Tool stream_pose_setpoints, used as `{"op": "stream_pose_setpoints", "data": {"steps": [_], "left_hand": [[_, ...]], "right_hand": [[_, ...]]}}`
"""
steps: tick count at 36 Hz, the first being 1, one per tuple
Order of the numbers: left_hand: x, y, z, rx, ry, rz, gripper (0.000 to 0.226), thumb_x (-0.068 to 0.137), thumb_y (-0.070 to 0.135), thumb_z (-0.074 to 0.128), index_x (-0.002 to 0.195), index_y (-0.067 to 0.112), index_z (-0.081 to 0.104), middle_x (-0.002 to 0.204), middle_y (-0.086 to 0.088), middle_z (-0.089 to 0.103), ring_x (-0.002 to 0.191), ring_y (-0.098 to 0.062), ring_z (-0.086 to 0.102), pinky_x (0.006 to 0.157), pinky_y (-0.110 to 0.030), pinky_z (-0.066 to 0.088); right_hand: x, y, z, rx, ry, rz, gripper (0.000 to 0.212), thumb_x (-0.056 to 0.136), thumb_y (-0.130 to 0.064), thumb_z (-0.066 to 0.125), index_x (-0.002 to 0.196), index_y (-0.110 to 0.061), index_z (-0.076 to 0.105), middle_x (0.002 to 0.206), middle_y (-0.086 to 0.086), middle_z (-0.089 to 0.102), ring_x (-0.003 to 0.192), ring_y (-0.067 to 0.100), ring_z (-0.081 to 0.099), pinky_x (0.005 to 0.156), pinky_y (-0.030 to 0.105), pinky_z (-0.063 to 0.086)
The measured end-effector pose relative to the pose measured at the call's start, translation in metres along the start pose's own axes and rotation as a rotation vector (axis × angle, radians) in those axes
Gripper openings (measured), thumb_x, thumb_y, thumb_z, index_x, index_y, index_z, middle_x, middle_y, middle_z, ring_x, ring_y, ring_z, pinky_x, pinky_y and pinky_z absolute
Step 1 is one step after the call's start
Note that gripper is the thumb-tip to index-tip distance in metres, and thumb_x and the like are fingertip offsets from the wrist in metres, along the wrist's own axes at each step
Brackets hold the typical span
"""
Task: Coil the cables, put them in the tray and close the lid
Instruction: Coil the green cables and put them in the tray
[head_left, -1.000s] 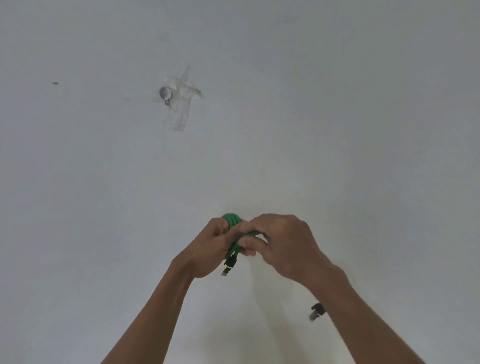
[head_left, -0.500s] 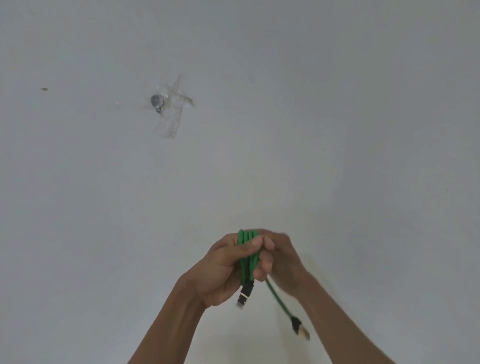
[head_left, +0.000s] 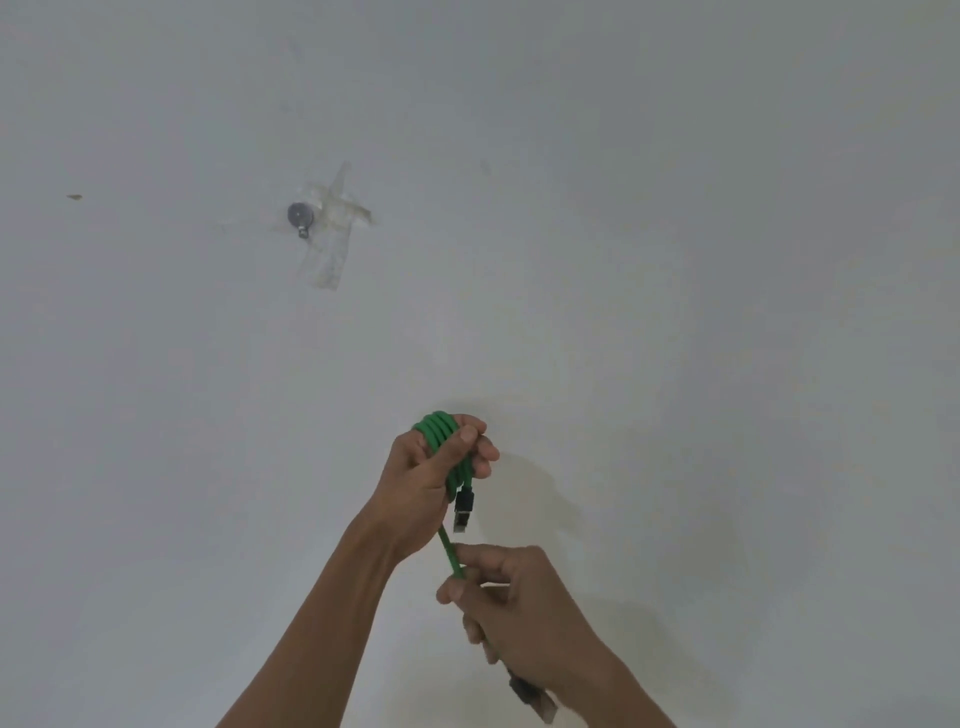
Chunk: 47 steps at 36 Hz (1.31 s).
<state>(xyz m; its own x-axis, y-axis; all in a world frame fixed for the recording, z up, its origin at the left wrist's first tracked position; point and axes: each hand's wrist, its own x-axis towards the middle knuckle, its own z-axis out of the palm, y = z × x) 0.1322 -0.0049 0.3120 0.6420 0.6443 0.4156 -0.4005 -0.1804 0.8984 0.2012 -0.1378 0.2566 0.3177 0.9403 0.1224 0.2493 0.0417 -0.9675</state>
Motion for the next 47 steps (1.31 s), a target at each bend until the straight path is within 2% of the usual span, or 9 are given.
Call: {"op": "stream_pose_setpoints", "data": {"steps": [6, 15, 18, 25, 27, 32, 37, 42, 47], "left_hand": [[-0.008, -0.009, -0.008, 0.207, -0.045, -0.008, 0.02, 0.098, 0.014, 0.056, 0.102, -0.004, 0.063, 0.082, -0.012, 0.071, 0.072, -0.024, 0.062, 0.076, -0.033, 0.053], [-0.022, -0.011, -0.005, 0.413, -0.087, -0.06, 0.027, 0.102, 0.022, 0.056, 0.092, -0.002, 0.063, 0.075, -0.022, 0.066, 0.064, -0.039, 0.058, 0.06, -0.06, 0.049], [-0.025, -0.011, -0.008, 0.473, -0.108, -0.048, 0.029, 0.1, 0.03, 0.056, 0.083, 0.006, 0.062, 0.069, -0.032, 0.053, 0.053, -0.049, 0.048, 0.045, -0.061, 0.043], [-0.029, -0.006, -0.011, 0.4, -0.03, -0.047, 0.032, 0.102, 0.022, 0.054, 0.073, 0.011, 0.063, 0.059, 0.005, 0.058, 0.055, -0.013, 0.051, 0.061, -0.043, 0.042], [-0.033, -0.005, -0.013, 0.38, -0.061, -0.075, 0.042, 0.102, 0.029, 0.052, 0.062, 0.021, 0.06, 0.058, 0.003, 0.054, 0.053, -0.013, 0.045, 0.059, -0.036, 0.039], [-0.045, -0.006, -0.008, 0.171, -0.174, -0.292, 0.058, 0.103, 0.051, 0.032, 0.086, 0.006, 0.065, 0.075, -0.018, 0.064, 0.064, -0.024, 0.054, 0.068, -0.033, 0.047], [-0.054, -0.006, -0.003, -0.077, -0.226, -0.417, 0.074, 0.098, 0.065, 0.025, 0.08, 0.005, 0.064, 0.062, -0.013, 0.055, 0.049, -0.021, 0.046, 0.057, -0.03, 0.041], [-0.056, -0.009, 0.003, -0.344, -0.294, -0.458, 0.077, 0.092, 0.074, 0.033, 0.077, 0.002, 0.058, 0.047, -0.005, 0.051, 0.032, -0.013, 0.04, 0.044, -0.026, 0.034], [-0.053, -0.01, 0.0, -0.354, -0.385, -0.497, 0.076, 0.088, 0.075, 0.036, 0.077, 0.003, 0.057, 0.045, -0.004, 0.052, 0.032, -0.012, 0.04, 0.044, -0.028, 0.026]], "right_hand": [[-0.006, -0.032, -0.019, -0.803, -0.088, -0.022, 0.016, 0.088, -0.018, 0.052, 0.098, -0.02, 0.064, 0.099, -0.003, 0.065, 0.077, 0.017, 0.061, 0.071, 0.033, 0.055], [-0.013, -0.08, -0.023, -1.392, -0.219, -0.167, 0.011, 0.089, -0.013, 0.054, 0.091, -0.018, 0.043, 0.072, -0.003, 0.031, 0.065, 0.021, 0.045, 0.057, 0.031, 0.032], [-0.004, -0.088, -0.029, -1.283, -0.233, -0.202, 0.019, 0.09, -0.019, 0.055, 0.108, -0.019, 0.06, 0.093, -0.001, 0.055, 0.079, 0.022, 0.056, 0.068, 0.033, 0.046], [0.009, -0.078, -0.032, -1.192, -0.278, -0.249, 0.019, 0.093, -0.033, 0.058, 0.109, -0.029, 0.067, 0.105, -0.005, 0.067, 0.094, 0.022, 0.062, 0.078, 0.035, 0.051], [0.014, -0.08, -0.039, -1.261, -0.123, -0.363, 0.019, 0.095, -0.038, 0.052, 0.108, -0.034, 0.066, 0.104, -0.008, 0.068, 0.094, 0.021, 0.063, 0.077, 0.034, 0.047], [0.04, -0.081, -0.064, -1.212, 0.0, -0.53, 0.02, 0.09, -0.05, 0.061, 0.099, -0.035, 0.07, 0.091, -0.013, 0.069, 0.091, 0.008, 0.058, 0.076, 0.03, 0.045], [0.06, -0.05, -0.076, -0.505, -0.153, -0.478, 0.014, 0.078, -0.031, 0.081, 0.086, -0.022, 0.073, 0.085, -0.01, 0.068, 0.087, 0.006, 0.06, 0.08, 0.031, 0.051], [0.05, -0.026, -0.06, 0.099, -0.363, -0.248, 0.009, 0.093, -0.015, 0.064, 0.087, -0.009, 0.06, 0.07, 0.0, 0.069, 0.115, 0.016, 0.063, 0.087, 0.036, 0.054], [0.044, -0.011, -0.053, 0.26, -0.338, -0.225, 0.015, 0.093, -0.021, 0.062, 0.089, -0.008, 0.055, 0.076, 0.017, 0.065, 0.074, 0.026, 0.065, 0.079, 0.043, 0.056]]}}
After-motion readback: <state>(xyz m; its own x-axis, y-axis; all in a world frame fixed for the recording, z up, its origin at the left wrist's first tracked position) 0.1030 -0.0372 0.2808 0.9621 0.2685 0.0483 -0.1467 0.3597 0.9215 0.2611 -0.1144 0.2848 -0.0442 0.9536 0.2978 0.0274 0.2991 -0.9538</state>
